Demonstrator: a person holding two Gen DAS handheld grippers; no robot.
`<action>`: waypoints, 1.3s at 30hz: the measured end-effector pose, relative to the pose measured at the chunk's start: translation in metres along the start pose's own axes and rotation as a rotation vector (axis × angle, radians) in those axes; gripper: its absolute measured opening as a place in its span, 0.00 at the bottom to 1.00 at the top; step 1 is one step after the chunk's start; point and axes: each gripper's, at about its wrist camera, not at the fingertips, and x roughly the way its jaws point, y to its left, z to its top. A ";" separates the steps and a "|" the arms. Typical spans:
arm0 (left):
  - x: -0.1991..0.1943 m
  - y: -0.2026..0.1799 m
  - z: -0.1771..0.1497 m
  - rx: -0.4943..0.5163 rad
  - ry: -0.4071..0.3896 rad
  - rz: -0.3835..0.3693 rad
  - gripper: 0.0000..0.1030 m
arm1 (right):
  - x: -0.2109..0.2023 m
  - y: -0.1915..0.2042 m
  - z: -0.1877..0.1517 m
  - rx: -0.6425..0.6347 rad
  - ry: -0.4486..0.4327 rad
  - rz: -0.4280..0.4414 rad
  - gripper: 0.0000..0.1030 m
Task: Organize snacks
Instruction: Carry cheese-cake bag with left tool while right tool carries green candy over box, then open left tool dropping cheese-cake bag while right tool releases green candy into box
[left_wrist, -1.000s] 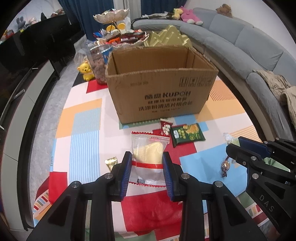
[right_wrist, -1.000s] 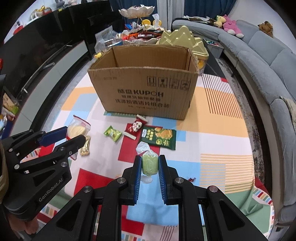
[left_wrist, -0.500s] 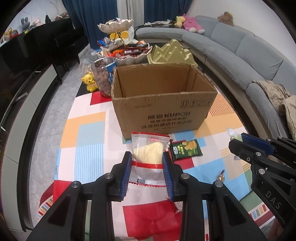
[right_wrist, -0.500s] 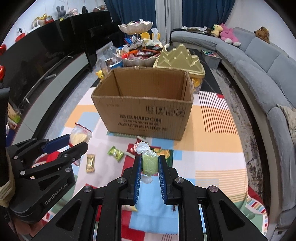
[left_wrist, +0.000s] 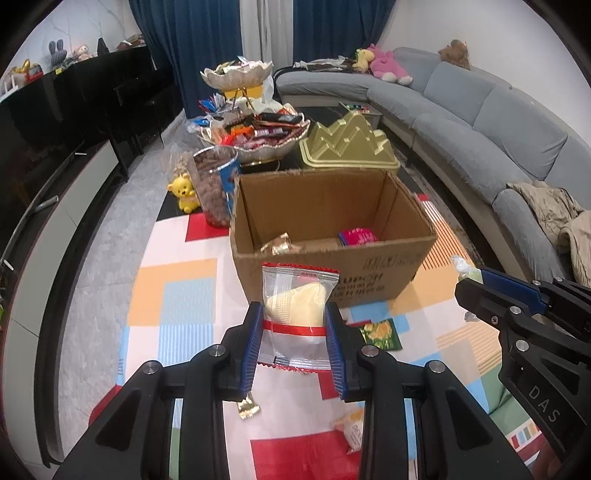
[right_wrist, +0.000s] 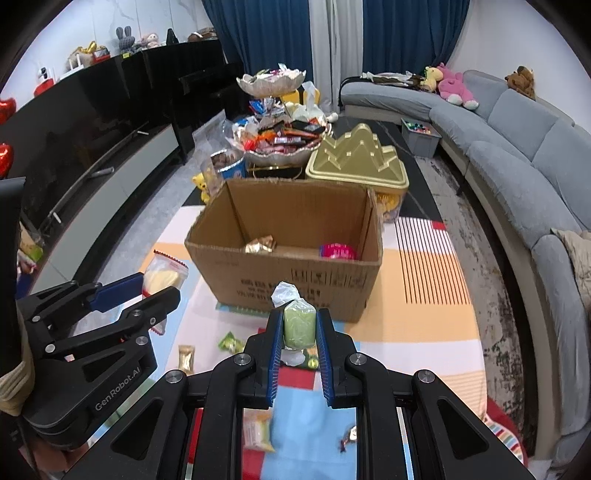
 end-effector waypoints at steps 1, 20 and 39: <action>0.000 0.001 0.003 -0.002 -0.004 0.001 0.32 | -0.001 0.000 0.002 0.000 -0.004 -0.001 0.19; 0.030 0.009 0.055 -0.025 -0.022 0.000 0.32 | 0.021 -0.011 0.050 -0.011 -0.028 -0.006 0.19; 0.079 0.020 0.085 -0.057 0.011 -0.001 0.32 | 0.067 -0.023 0.087 -0.003 -0.017 -0.013 0.19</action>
